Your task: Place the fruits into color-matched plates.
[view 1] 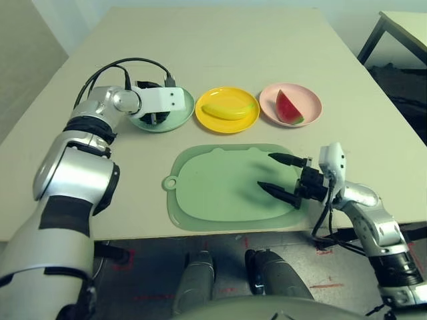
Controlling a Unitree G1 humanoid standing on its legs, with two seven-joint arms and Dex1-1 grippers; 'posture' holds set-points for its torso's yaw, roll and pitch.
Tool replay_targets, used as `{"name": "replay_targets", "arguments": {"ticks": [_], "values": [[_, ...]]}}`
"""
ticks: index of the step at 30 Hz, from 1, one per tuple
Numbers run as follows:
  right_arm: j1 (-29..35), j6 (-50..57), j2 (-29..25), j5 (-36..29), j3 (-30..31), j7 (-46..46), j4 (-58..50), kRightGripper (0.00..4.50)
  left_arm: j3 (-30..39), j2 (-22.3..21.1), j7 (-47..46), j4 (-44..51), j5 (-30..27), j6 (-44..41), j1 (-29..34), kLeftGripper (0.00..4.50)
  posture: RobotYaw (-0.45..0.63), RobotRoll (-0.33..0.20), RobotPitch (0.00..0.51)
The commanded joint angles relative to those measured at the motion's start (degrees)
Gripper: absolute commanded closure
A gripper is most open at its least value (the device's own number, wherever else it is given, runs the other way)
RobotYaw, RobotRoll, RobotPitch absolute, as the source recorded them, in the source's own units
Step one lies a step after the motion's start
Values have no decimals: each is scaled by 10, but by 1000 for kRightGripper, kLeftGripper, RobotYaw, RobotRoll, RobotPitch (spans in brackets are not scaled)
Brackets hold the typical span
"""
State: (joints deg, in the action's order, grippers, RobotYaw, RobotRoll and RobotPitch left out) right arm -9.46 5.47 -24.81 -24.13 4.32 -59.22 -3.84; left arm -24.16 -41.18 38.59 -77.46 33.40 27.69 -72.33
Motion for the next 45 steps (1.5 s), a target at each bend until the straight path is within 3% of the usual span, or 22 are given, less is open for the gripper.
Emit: {"name": "replay_targets", "arguments": {"ticks": [1, 5, 9, 13, 17, 22, 28, 35, 45], "values": [[-12, -16, 2, 4, -2, -5, 19, 0, 36, -16, 32, 11, -38, 15, 15, 33, -33, 0, 106], [-25, -22, 4, 1, -21, 15, 28, 0, 101, -32, 74, 36, -112, 20, 61, 33, -22, 0, 98], [-42, -16, 7, -7, -48, 45, 36, 0, 176, -54, 113, 102, -204, 5, 151, 33, -11, 0, 89], [-50, -17, 11, -6, -60, 57, 43, 0, 232, -62, 125, 213, -275, -47, 243, 33, -4, 0, 84], [-53, -18, 7, -7, -82, 77, 45, 0, 310, -66, 124, 391, -370, -136, 400, 33, 6, 0, 80], [-38, -30, -3, -6, -114, 92, 60, 0, 393, -50, 85, 537, -448, -223, 537, 33, 18, 0, 86], [26, -54, -16, -3, -160, 106, 81, 0, 468, 15, 16, 612, -505, -268, 667, 33, 17, 0, 92], [27, -120, -20, 10, -207, 134, 177, 0, 481, 67, -31, 614, -508, -253, 720, 33, 21, 0, 93], [-1, -212, -23, 25, -255, 189, 331, 0, 498, 83, -73, 605, -522, -255, 706, 33, 13, 0, 94]]}}
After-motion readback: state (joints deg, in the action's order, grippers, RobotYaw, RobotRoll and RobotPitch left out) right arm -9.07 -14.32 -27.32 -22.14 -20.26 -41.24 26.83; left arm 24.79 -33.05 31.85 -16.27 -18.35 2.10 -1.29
